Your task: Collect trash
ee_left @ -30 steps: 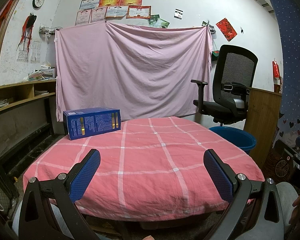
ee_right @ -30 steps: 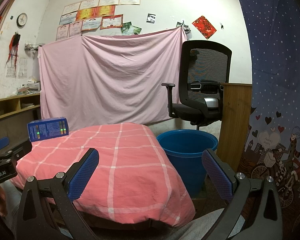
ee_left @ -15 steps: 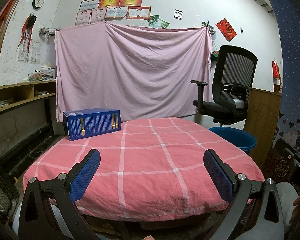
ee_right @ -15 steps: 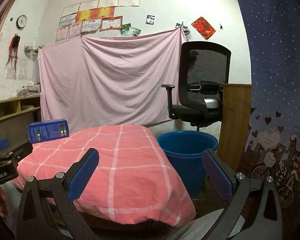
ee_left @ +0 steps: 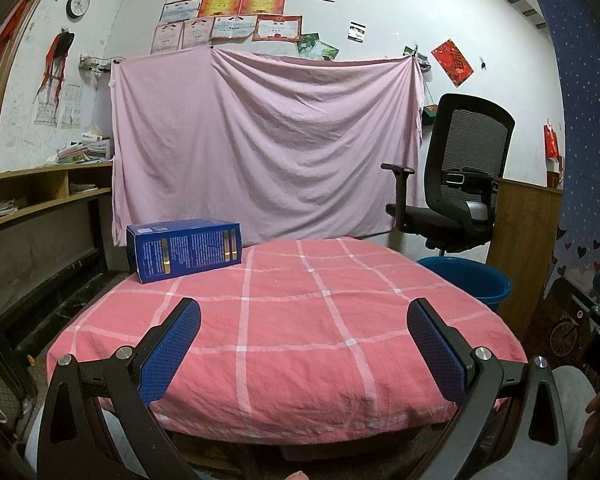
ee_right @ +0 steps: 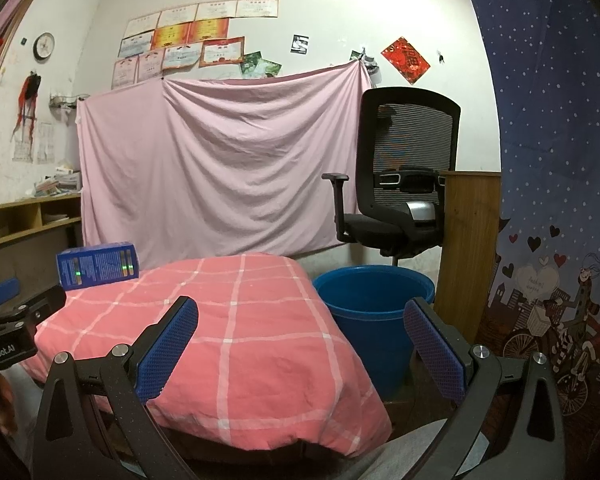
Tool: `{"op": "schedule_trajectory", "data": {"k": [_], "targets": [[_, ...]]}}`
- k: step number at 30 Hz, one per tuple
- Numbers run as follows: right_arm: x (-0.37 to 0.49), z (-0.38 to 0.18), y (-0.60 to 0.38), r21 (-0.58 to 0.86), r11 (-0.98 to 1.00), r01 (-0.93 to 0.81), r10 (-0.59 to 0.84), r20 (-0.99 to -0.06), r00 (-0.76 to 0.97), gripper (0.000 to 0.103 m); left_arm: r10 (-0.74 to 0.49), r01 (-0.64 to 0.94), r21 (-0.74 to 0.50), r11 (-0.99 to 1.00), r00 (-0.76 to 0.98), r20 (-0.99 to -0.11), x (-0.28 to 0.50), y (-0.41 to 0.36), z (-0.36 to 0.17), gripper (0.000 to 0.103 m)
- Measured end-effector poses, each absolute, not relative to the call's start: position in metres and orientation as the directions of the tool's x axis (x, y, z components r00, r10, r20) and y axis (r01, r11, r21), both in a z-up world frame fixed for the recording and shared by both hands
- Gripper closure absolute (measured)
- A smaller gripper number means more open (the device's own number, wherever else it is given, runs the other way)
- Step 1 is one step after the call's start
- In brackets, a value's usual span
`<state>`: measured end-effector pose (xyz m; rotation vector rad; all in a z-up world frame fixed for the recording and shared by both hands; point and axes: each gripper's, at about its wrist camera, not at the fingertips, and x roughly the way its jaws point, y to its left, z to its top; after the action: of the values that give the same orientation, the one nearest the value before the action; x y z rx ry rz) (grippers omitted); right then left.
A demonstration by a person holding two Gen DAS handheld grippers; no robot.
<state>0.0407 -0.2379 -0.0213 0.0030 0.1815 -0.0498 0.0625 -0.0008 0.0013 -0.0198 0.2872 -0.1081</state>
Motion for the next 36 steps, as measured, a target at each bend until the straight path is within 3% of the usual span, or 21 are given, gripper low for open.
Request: {"op": "schedule_trajectory", "data": {"k": [36], "targets": [[0.0419, -0.0214, -0.2372, -0.002, 0.999, 0.047, -0.047, -0.188, 0.981, 0.000, -0.113, 0.110, -0.027, 0.994, 0.944, -0.310, 0.0646, -0.0024, -0.0011, 0.002]]}}
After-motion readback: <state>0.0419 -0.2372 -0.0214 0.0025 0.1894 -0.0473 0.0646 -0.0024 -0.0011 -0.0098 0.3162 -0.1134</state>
